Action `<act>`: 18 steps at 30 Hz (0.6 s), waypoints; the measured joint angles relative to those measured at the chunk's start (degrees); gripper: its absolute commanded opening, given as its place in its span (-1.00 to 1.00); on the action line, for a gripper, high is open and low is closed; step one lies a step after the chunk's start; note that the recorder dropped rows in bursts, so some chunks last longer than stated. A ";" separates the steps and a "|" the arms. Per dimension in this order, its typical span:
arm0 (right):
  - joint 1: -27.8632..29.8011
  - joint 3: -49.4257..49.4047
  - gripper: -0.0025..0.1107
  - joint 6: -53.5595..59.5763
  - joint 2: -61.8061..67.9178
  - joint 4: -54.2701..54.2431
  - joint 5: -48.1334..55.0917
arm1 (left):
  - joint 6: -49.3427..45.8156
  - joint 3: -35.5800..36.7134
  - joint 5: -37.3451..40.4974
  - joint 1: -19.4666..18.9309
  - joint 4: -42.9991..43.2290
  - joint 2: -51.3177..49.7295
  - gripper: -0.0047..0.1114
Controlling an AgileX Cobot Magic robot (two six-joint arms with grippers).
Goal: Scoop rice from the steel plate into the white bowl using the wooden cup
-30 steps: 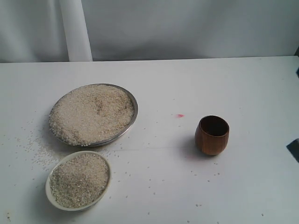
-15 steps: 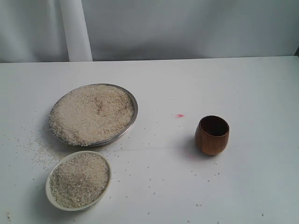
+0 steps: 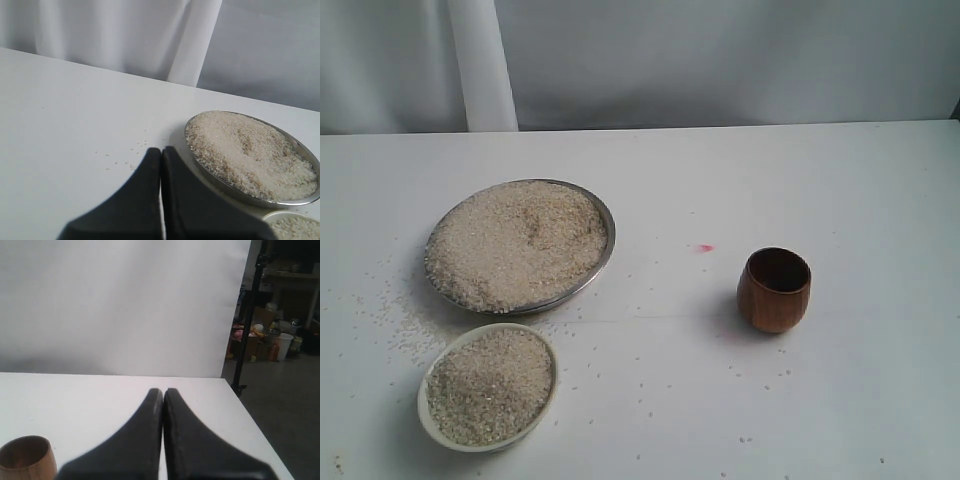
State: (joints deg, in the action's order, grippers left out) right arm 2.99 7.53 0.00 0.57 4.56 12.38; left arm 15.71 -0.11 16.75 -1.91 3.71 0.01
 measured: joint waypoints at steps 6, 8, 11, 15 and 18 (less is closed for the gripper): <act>0.00 -3.03 -0.96 0.00 -0.26 0.38 1.09 | 0.00 0.00 0.00 0.00 0.00 0.00 -0.92; 0.00 -5.23 -0.96 0.00 -0.26 0.38 0.13 | 0.00 0.00 0.00 0.00 0.00 0.00 -0.92; 0.00 -7.21 -0.96 0.00 -0.26 0.38 -0.51 | 0.00 0.00 0.00 0.00 0.00 0.00 -0.92; 0.00 -7.30 -0.96 0.00 -0.26 0.38 0.83 | 0.00 0.00 0.00 0.00 0.00 0.00 -0.92; 0.00 -7.30 -0.96 0.00 -0.26 0.38 5.86 | 0.00 0.00 0.00 0.00 0.00 0.00 -0.92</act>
State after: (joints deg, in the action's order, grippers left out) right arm 2.99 0.23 0.00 0.32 4.94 18.24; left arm 15.71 -0.11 16.75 -1.91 3.71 0.01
